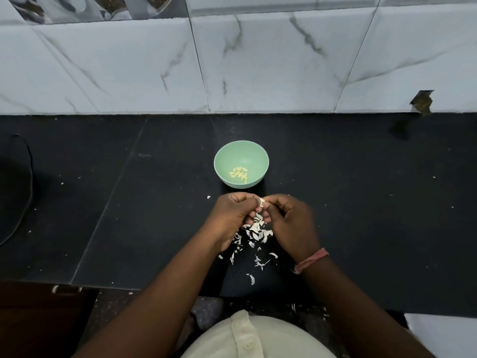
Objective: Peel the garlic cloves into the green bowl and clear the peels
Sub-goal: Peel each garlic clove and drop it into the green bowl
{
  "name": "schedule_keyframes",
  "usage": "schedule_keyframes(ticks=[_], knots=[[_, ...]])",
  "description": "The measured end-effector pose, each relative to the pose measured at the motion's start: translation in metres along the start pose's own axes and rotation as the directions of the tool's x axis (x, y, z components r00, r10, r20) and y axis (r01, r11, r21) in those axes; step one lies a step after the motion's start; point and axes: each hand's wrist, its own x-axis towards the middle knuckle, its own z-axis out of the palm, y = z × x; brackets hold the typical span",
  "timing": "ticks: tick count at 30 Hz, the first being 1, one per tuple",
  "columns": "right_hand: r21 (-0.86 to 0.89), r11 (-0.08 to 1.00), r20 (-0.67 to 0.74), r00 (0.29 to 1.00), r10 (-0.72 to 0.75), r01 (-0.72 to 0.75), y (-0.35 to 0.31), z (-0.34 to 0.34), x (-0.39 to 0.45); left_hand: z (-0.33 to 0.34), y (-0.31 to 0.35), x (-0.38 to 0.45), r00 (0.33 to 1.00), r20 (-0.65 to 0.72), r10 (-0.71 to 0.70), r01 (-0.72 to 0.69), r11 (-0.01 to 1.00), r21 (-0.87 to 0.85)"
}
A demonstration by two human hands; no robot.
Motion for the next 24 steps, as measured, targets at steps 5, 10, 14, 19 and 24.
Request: schedule_keyframes(ticks=[5,10,14,19,24], knots=[[-0.095,0.993,-0.042,0.997,-0.072,0.068,-0.004,-0.003,-0.002,0.003,0.000,-0.006,0.991,0.004,0.137,-0.137,0.983,0.122],[-0.213,0.967,-0.126,0.978,-0.166,0.137,-0.003,0.000,-0.006,0.003,-0.003,-0.009,0.990,-0.025,0.141,-0.137,0.981,0.134],[-0.177,0.973,-0.134,0.975,-0.176,0.151,0.000,0.000,-0.009,0.002,-0.007,-0.012,0.996,-0.013,0.089,-0.088,0.991,0.098],[-0.138,0.975,-0.097,0.977,-0.188,0.174,0.006,0.001,-0.014,0.001,-0.010,-0.014,0.999,-0.008,0.050,-0.049,0.996,0.076],[-0.241,0.938,-0.047,0.962,-0.269,0.251,0.006,0.000,-0.020,-0.001,-0.010,-0.017,0.998,0.020,0.058,-0.060,0.990,0.130]])
